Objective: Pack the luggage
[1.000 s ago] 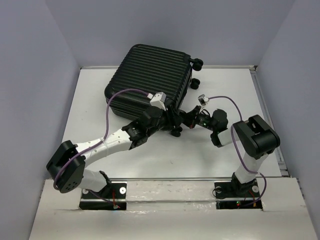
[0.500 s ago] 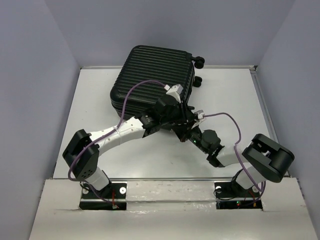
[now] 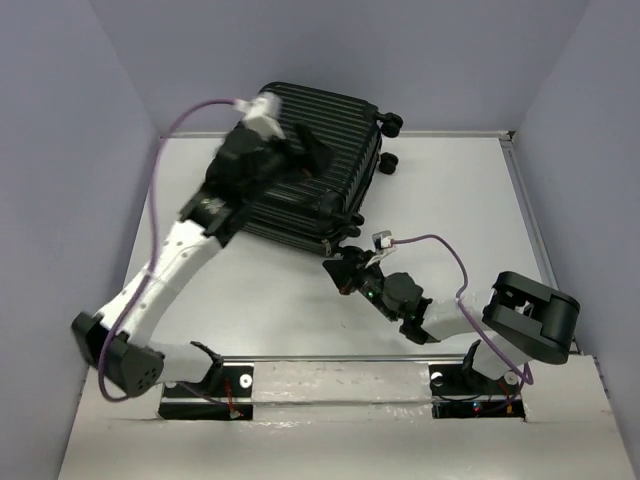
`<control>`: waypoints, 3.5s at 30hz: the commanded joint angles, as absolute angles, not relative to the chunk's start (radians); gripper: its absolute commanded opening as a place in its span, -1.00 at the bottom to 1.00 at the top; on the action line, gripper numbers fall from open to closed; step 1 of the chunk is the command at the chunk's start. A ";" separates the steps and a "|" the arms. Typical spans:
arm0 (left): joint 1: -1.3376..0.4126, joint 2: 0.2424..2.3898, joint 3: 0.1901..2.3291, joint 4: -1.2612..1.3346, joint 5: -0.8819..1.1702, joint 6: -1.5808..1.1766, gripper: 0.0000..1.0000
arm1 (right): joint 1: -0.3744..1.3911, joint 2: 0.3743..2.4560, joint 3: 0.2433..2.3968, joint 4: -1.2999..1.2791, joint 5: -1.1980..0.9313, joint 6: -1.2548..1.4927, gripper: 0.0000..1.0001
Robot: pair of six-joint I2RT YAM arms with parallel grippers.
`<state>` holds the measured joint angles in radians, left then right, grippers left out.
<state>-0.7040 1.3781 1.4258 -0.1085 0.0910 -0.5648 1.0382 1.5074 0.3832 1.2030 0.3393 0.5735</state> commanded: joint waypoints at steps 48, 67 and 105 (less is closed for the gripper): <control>0.241 1.381 1.129 0.081 0.336 -0.646 0.98 | 0.758 1.732 1.582 -0.710 -0.124 -0.307 0.45; 0.123 1.008 0.884 0.040 0.296 -0.552 0.98 | 0.718 0.960 0.993 -0.546 0.215 0.017 0.99; -0.190 1.735 1.057 0.277 0.287 -0.689 0.95 | 0.247 1.468 1.186 -0.304 -0.050 0.322 -0.86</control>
